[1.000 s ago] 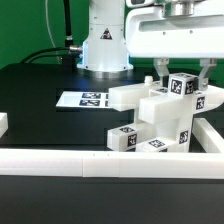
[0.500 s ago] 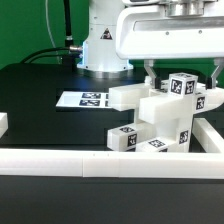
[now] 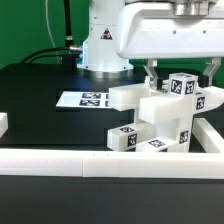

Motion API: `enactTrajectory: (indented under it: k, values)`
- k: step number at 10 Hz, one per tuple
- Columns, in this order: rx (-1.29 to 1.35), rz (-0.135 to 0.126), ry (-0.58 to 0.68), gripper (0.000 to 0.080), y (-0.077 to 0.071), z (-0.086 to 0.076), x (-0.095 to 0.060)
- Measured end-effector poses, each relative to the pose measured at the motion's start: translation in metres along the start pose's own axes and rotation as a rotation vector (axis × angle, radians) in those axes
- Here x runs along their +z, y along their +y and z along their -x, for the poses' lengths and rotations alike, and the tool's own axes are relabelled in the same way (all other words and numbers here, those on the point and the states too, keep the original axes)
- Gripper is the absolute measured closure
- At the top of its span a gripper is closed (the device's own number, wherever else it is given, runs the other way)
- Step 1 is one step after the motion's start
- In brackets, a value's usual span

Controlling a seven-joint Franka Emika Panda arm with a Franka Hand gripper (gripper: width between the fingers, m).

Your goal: Assemble chair

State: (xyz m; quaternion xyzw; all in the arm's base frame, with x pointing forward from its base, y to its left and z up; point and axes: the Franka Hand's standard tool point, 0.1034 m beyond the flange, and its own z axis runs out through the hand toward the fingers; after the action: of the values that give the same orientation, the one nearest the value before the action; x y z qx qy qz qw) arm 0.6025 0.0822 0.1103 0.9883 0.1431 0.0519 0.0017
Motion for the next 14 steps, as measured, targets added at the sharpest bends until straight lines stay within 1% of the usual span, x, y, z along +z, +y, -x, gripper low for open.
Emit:
enactTrajectory:
  k: [3,4,5,7,11,12,14]
  values:
    - [-0.021,0.001,-0.001,0.0163,0.0015,0.0006,0.0008]
    - [-0.01,0.001,-0.001,0.0331,0.0016,0.0008,0.0009]
    - [-0.01,0.001,-0.002,0.0523,0.0015,0.0009,0.0011]
    - [0.101,-0.001,-0.001,0.0518,0.0013,0.0008,0.0011]
    - [0.649,-0.037,0.032,0.0518,0.001,-0.0052,0.0018]
    - [0.786,-0.043,0.028,0.0518,0.0,-0.006,0.0025]
    - [1.003,-0.045,0.018,0.0518,0.0005,-0.0086,0.0035]
